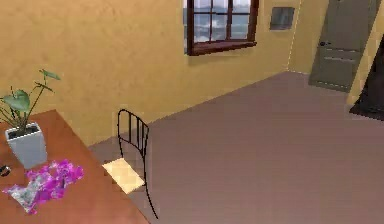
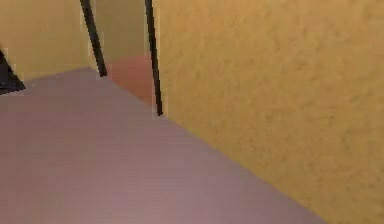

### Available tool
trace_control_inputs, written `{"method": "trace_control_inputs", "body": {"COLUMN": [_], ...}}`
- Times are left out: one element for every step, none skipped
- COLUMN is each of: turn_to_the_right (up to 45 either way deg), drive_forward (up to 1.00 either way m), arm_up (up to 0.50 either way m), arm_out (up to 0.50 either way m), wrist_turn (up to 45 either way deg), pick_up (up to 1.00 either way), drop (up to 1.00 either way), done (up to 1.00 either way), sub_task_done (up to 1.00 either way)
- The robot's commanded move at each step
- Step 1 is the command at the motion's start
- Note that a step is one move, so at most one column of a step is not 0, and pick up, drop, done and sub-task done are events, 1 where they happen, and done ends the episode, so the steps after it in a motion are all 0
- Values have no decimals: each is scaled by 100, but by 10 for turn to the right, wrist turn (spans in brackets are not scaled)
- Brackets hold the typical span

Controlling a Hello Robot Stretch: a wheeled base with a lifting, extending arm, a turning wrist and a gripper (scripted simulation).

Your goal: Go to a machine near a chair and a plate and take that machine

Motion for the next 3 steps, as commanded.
{"method": "trace_control_inputs", "body": {"turn_to_the_right": [450, 450, 450], "drive_forward": [0, 0, 0], "arm_up": [0, 0, 0], "arm_out": [0, 0, 0], "wrist_turn": [0, 0, 0], "pick_up": [0, 0, 0], "drop": [0, 0, 0], "done": [0, 0, 0], "sub_task_done": [0, 0, 0]}}
